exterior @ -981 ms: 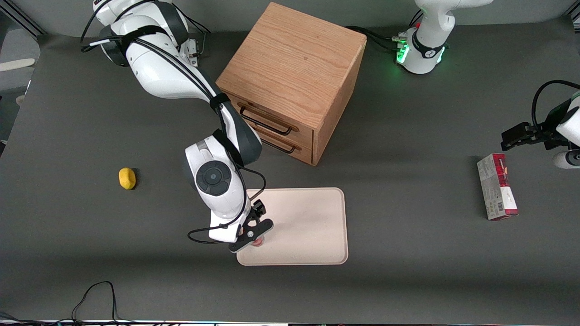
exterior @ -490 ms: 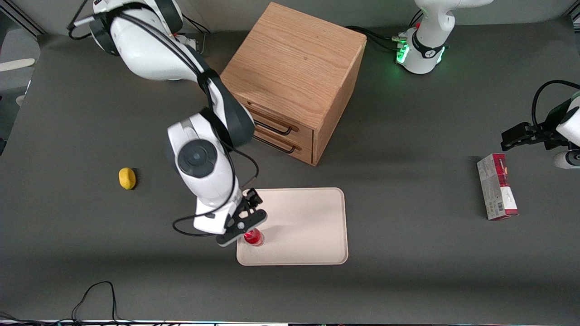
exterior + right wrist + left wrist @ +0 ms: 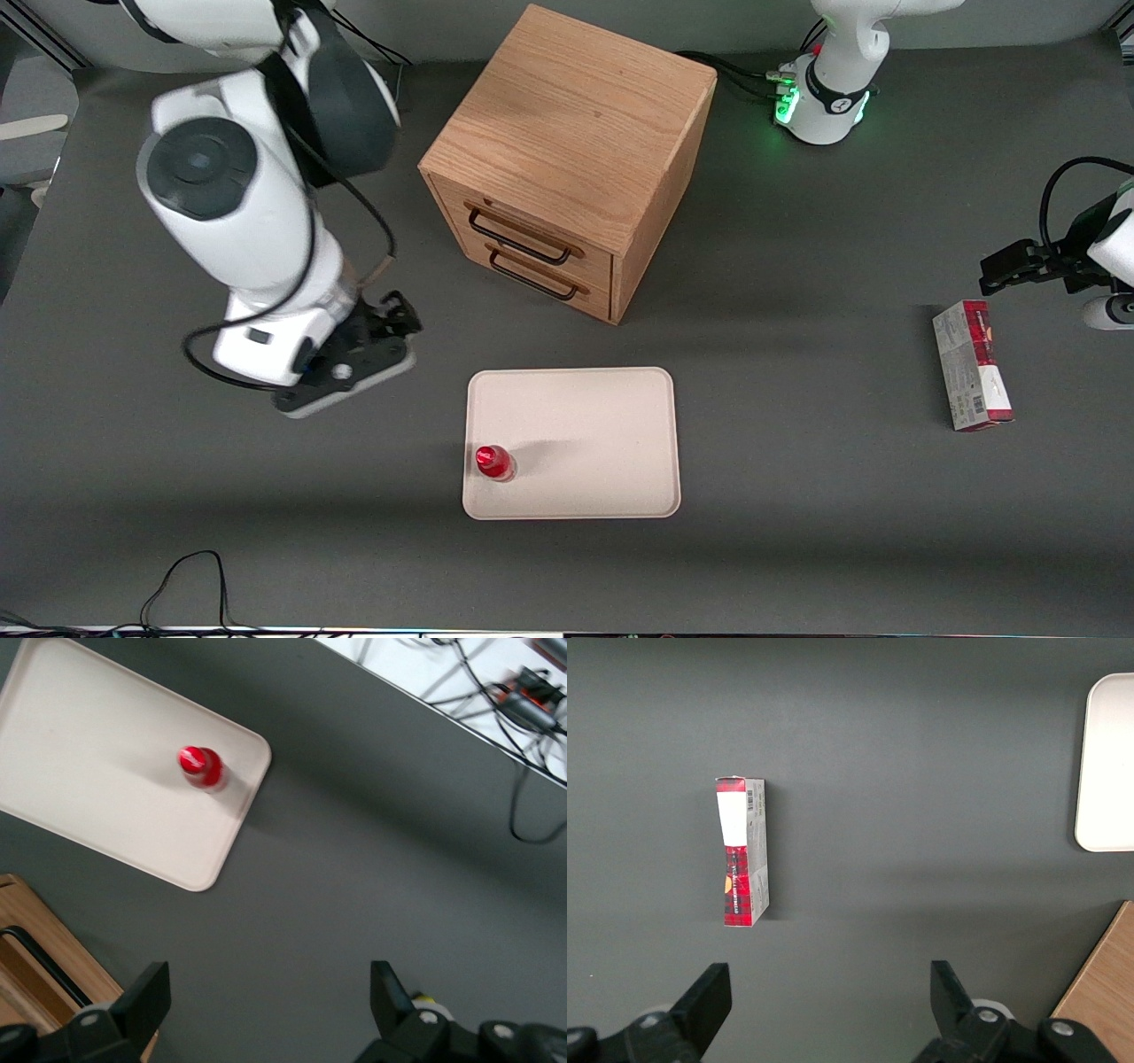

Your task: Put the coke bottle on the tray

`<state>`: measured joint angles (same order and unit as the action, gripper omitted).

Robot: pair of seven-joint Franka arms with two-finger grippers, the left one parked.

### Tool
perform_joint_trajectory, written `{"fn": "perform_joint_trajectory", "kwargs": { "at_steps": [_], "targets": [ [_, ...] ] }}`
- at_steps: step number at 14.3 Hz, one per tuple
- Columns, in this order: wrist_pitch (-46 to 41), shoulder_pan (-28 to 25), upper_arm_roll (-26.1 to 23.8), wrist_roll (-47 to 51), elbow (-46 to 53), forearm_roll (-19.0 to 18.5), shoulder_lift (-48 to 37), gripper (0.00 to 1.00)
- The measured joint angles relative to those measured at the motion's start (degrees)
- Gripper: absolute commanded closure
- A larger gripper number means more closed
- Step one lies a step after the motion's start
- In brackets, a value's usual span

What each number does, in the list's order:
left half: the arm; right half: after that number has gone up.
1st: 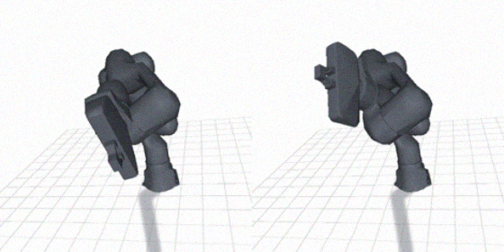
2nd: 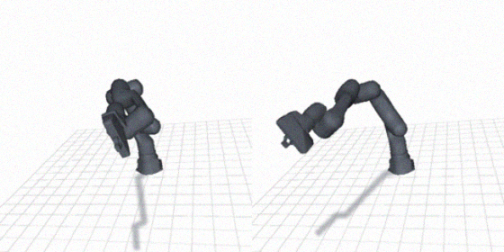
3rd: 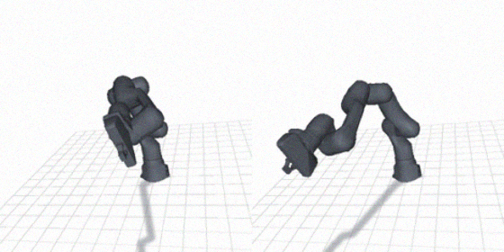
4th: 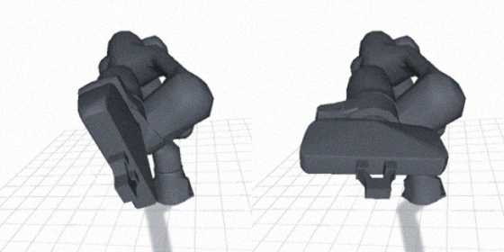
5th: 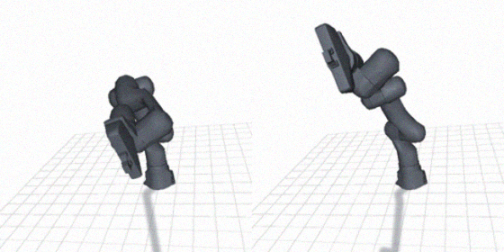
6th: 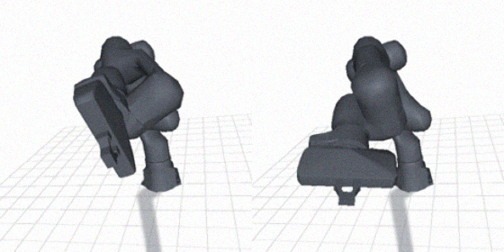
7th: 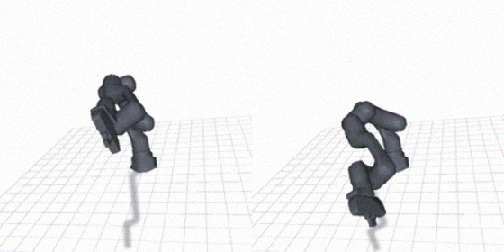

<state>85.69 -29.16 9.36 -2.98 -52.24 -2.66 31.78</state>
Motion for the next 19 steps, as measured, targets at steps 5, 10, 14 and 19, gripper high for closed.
{"fn": "perform_joint_trajectory", "kwargs": {
  "at_steps": [5,10,14,19],
  "targets": [
    [7.0,8.6,1.9,0.0,-18.0,0.3,-12.9,0.00],
    [8.8,16.3,1.9,-0.1,-32.8,0.5,-24.6,0.00],
    [9.0,18.2,1.9,-0.1,-35.1,0.5,-27.0,0.00],
    [7.5,18.4,2.0,-0.1,-35.1,0.5,-27.5,0.00]
  ]
}}
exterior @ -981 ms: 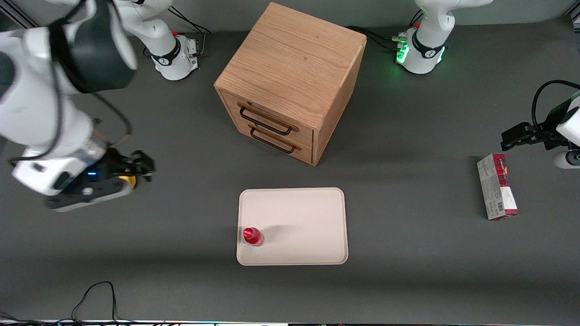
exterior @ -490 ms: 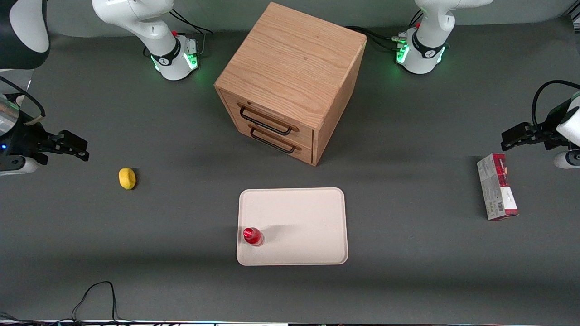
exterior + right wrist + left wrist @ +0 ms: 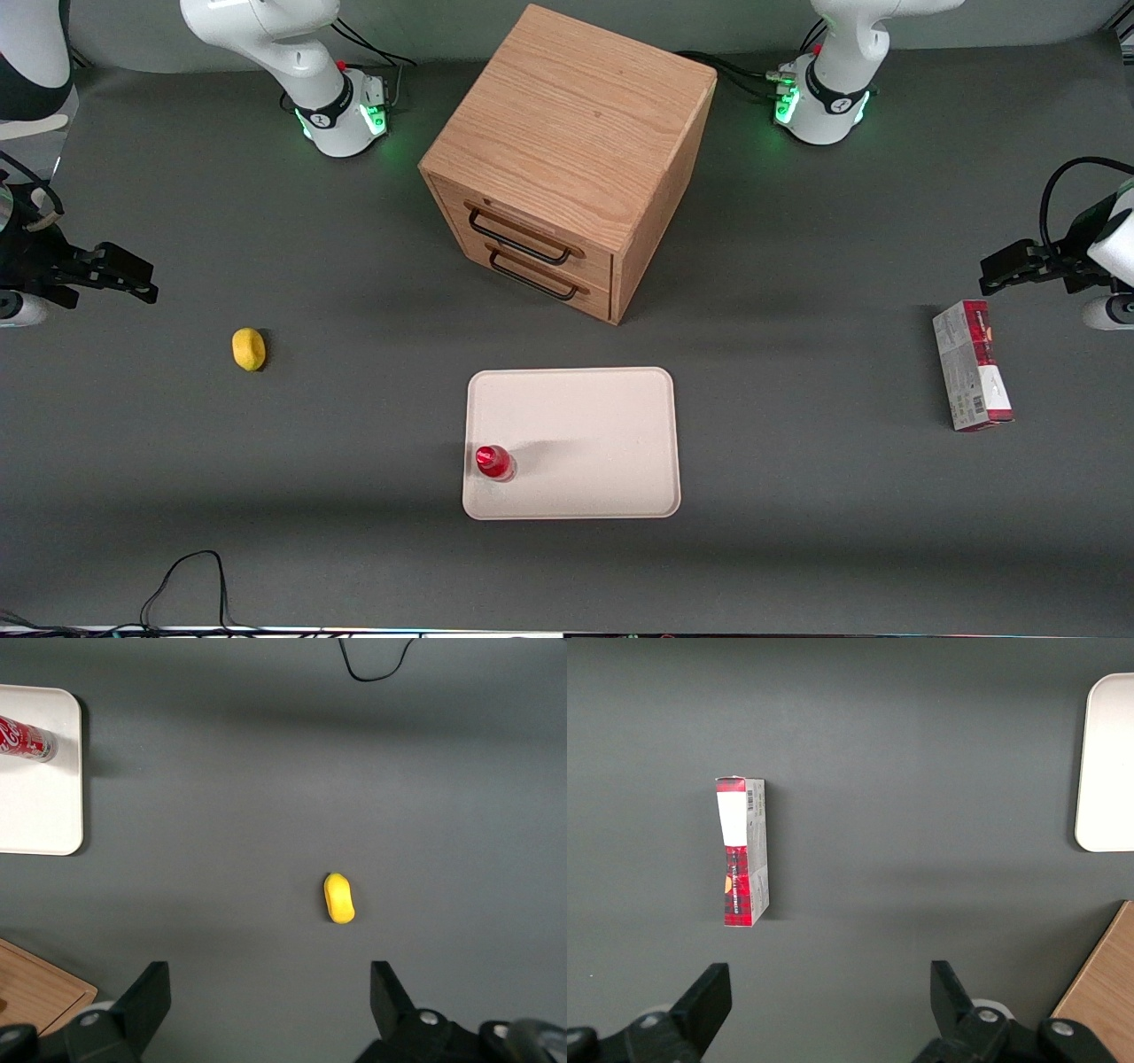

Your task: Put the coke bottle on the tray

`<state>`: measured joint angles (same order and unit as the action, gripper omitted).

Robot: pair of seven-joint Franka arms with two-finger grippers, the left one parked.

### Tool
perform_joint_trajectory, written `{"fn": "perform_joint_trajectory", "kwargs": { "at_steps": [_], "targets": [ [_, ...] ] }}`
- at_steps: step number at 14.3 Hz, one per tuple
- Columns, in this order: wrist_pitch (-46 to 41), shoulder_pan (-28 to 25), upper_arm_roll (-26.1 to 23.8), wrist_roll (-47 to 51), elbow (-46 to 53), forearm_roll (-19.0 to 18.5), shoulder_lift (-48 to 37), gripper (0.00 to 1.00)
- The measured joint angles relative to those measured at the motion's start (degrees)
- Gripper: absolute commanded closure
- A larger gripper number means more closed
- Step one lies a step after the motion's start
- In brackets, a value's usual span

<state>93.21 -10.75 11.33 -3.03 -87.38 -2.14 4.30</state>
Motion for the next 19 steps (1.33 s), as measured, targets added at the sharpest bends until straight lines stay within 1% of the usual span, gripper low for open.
{"fn": "perform_joint_trajectory", "kwargs": {
  "at_steps": [10,15,19],
  "targets": [
    [-0.8,0.1,0.8,0.0,0.0,0.0,0.0,0.00],
    [-1.2,2.0,-0.7,0.0,0.0,0.0,-0.1,0.00],
    [-5.6,2.0,-1.1,0.0,0.0,0.0,-0.1,0.00]
  ]
}}
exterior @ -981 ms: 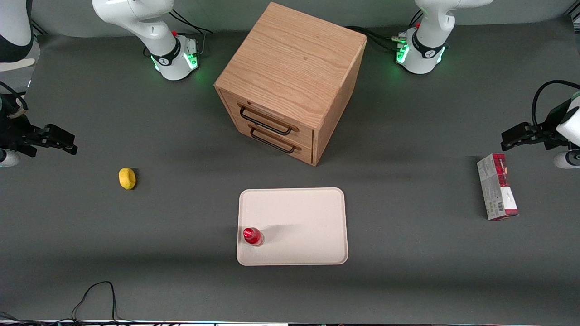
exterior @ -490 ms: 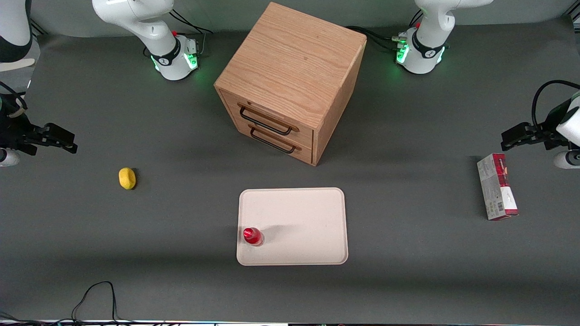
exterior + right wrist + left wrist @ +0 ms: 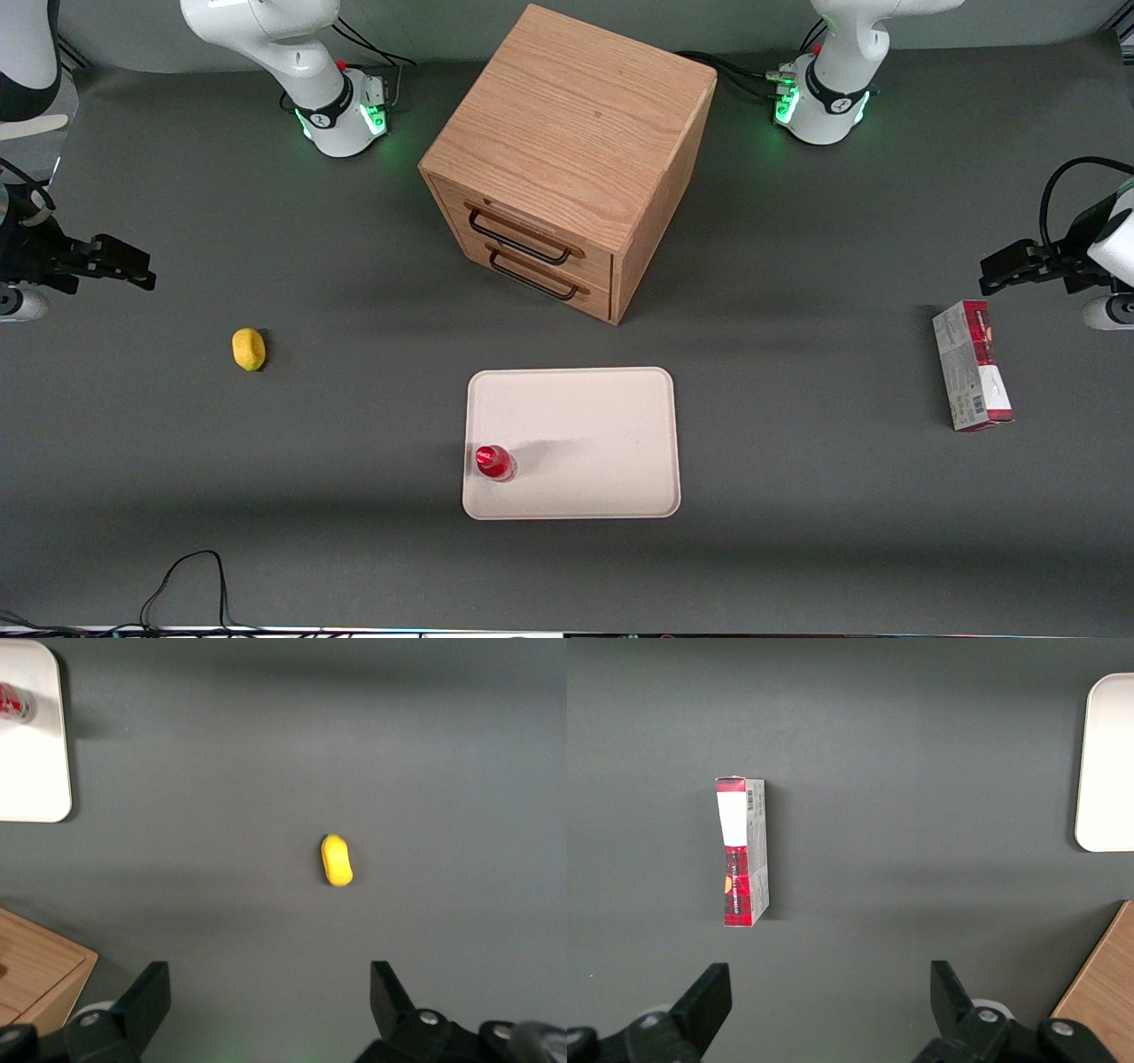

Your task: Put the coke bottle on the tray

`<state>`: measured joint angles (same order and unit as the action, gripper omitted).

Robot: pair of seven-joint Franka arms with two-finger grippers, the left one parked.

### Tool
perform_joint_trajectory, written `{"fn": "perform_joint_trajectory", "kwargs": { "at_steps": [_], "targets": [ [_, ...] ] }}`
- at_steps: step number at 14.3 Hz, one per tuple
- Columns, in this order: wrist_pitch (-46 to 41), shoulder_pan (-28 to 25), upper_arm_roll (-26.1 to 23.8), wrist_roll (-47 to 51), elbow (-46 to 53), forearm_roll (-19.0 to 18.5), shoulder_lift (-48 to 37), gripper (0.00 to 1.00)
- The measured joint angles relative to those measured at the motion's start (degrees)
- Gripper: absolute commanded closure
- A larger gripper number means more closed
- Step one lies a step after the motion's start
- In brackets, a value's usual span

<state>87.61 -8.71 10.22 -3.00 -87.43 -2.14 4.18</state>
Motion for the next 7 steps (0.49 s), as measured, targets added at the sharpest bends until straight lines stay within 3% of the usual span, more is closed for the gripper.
{"fn": "perform_joint_trajectory", "kwargs": {
  "at_steps": [7],
  "targets": [
    [-0.4,0.0,-0.1,0.0,0.0,2.1,0.0,0.00]
  ]
}}
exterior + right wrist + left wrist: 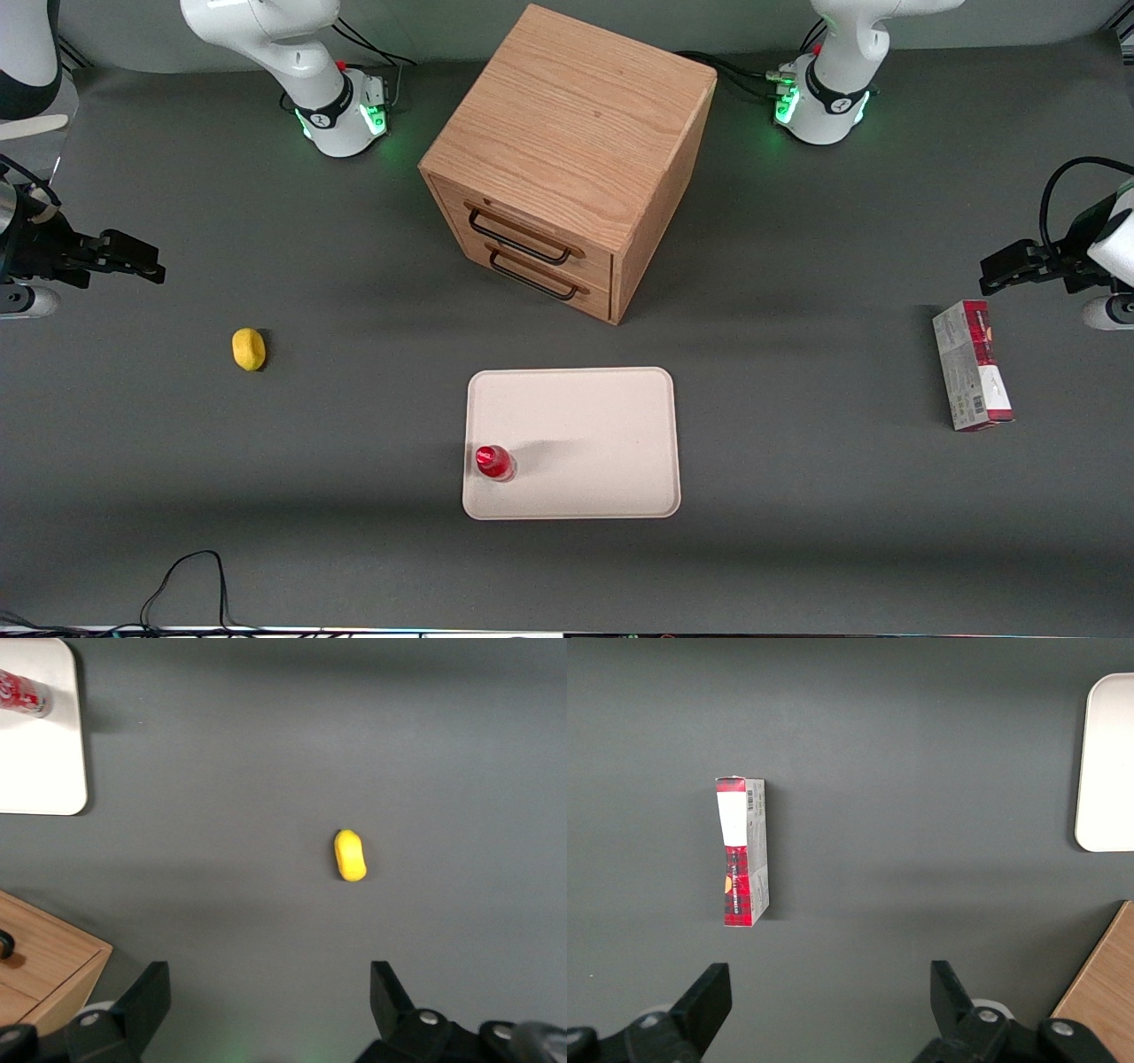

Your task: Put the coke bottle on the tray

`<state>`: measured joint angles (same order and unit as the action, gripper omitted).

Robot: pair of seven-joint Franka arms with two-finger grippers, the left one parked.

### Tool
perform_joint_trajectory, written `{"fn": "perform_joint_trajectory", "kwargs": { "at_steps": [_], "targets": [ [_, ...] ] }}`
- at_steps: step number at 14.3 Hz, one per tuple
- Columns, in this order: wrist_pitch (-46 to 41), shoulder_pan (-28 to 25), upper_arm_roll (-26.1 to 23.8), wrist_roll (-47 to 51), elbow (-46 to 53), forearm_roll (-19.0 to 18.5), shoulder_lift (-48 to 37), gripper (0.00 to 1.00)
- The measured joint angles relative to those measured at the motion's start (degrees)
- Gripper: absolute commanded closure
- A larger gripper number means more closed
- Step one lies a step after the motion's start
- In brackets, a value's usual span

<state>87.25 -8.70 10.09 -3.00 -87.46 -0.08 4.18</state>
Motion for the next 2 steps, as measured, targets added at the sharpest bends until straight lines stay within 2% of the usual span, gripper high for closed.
{"fn": "perform_joint_trajectory", "kwargs": {
  "at_steps": [2],
  "targets": [
    [-0.1,0.0,0.0,0.0,0.0,0.1,0.0,0.00]
  ]
}}
